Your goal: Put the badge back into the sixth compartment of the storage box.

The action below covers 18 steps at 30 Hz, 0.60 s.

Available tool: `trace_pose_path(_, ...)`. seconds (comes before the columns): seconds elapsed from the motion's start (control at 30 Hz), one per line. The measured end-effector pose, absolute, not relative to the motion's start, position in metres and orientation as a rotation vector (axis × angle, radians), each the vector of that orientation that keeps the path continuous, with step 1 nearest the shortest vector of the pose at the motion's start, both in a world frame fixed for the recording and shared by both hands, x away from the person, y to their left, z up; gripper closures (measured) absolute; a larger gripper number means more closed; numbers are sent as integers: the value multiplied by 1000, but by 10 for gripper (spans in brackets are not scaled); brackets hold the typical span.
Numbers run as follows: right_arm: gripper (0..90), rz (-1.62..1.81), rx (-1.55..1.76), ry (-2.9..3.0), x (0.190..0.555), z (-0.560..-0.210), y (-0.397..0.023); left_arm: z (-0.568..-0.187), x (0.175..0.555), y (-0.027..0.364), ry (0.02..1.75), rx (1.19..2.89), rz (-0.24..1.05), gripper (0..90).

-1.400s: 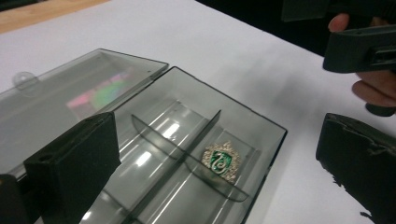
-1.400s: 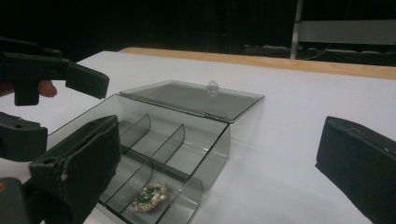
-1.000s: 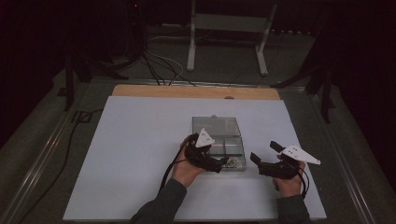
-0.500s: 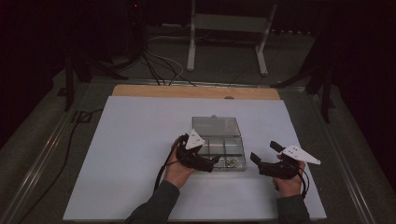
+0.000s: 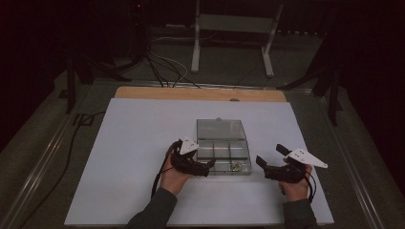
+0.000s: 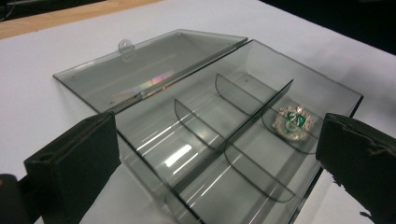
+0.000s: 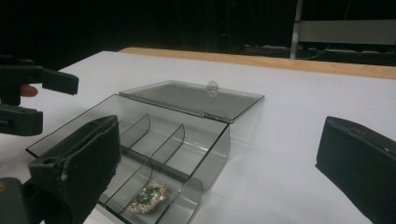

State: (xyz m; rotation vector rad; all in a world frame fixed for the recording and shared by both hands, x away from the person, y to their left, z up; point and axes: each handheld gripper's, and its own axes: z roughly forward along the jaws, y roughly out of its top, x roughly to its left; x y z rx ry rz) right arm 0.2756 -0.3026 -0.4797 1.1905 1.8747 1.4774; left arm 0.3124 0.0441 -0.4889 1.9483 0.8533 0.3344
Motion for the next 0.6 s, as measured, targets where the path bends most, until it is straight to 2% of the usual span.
trace_pose_path(0.6, 0, 1515, 1137, 1831, 279, -469, -303, -496, 311, 51, 893, 1929, 335, 13)
